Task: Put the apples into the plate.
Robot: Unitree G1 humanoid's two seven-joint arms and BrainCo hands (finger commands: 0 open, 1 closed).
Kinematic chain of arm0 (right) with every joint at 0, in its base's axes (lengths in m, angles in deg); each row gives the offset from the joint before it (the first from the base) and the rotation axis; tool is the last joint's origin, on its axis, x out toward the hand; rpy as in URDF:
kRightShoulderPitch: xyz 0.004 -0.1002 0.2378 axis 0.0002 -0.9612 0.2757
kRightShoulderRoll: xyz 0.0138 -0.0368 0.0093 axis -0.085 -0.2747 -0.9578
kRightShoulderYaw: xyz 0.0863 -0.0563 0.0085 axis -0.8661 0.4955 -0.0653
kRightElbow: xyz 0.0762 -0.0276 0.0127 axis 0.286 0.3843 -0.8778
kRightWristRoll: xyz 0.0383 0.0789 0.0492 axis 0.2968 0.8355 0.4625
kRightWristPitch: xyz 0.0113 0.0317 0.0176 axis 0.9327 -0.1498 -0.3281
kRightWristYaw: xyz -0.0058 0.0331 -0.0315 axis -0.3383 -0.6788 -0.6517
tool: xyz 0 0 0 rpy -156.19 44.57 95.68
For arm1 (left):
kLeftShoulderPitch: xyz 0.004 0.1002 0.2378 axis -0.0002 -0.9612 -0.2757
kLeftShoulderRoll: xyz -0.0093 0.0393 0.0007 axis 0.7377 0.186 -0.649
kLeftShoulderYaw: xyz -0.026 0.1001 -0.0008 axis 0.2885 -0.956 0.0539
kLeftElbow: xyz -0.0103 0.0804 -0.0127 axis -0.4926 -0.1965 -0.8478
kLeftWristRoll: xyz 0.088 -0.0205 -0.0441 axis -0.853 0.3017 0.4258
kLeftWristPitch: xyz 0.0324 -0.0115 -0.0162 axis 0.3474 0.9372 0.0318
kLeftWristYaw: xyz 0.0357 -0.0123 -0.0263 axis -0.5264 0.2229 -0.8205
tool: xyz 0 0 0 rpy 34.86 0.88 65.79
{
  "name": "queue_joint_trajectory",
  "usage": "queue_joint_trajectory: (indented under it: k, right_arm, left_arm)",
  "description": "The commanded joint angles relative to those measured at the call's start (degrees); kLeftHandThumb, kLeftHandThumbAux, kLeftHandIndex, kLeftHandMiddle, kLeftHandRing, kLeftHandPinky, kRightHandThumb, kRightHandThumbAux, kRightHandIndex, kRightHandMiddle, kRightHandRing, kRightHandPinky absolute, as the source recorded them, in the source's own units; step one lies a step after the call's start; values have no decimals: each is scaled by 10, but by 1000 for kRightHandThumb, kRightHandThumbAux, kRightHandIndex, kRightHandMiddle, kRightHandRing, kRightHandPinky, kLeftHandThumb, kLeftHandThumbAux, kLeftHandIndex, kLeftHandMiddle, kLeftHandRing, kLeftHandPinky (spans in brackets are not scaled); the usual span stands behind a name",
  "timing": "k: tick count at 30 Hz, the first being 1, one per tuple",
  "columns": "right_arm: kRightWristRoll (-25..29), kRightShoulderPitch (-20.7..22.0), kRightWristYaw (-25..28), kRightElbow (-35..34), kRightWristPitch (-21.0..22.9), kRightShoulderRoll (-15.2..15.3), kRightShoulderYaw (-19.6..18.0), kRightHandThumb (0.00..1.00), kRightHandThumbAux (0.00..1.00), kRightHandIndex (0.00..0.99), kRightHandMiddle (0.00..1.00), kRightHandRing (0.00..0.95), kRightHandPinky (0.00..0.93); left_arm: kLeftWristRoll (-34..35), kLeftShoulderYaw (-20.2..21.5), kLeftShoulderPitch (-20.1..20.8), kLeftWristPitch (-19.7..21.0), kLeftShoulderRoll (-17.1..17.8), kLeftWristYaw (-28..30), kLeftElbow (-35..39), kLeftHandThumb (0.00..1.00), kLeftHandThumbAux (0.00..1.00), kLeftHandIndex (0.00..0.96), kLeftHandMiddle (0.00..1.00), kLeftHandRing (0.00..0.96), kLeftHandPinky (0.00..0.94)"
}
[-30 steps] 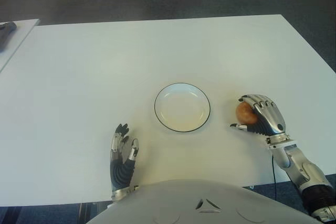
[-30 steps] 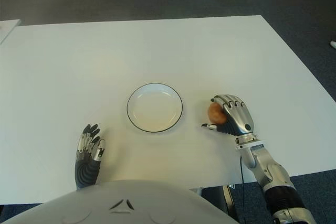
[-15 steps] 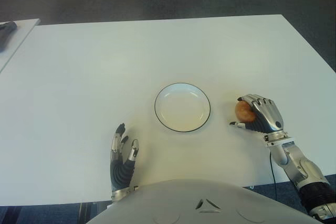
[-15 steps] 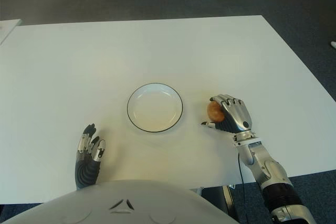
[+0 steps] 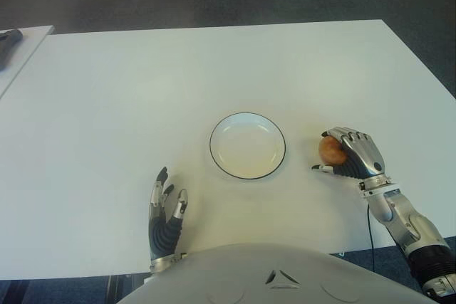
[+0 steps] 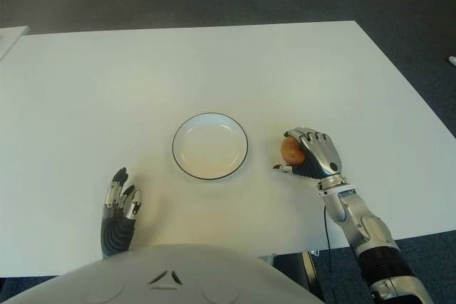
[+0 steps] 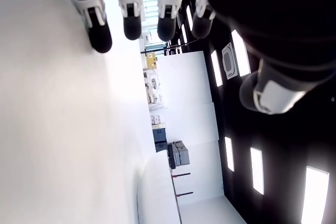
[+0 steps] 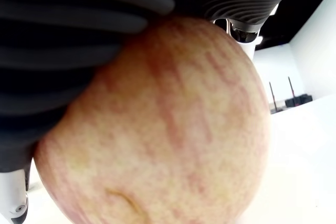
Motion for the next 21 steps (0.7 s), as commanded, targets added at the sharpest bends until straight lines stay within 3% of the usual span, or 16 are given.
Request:
queue_joint_trajectory:
  k: [1, 6, 14, 17, 19, 21]
  right_arm:
    - [-1, -20, 32, 10, 17, -4, 14, 712, 717, 440, 827, 810, 790]
    - [17, -22, 33, 5, 14, -9, 9, 711, 717, 440, 828, 810, 787]
    - [135, -51, 81, -70, 24, -58, -30, 707, 718, 439, 855, 840, 820]
    - [233, -66, 140, -112, 54, -93, -48, 705, 718, 439, 868, 855, 823]
    - [379, -73, 211, -151, 101, -134, -66, 706, 718, 439, 870, 860, 828]
    - [454, -76, 249, -174, 131, -155, -77, 706, 718, 439, 869, 863, 830]
  left_arm:
    - [-9, 4, 3, -5, 1, 2, -10, 1, 451, 47, 78, 77, 107]
    - [4, 1, -8, 31, -7, 11, 4, 18, 461, 46, 88, 91, 118]
    - [2, -11, -25, 48, -15, 14, 29, 45, 475, 35, 92, 107, 137]
    - [3, -13, -27, 52, -15, 14, 35, 47, 473, 33, 98, 114, 144]
    - [2, -15, -29, 55, -16, 11, 39, 47, 474, 33, 102, 117, 143]
    - [1, -16, -28, 56, -17, 10, 41, 47, 478, 34, 108, 121, 147]
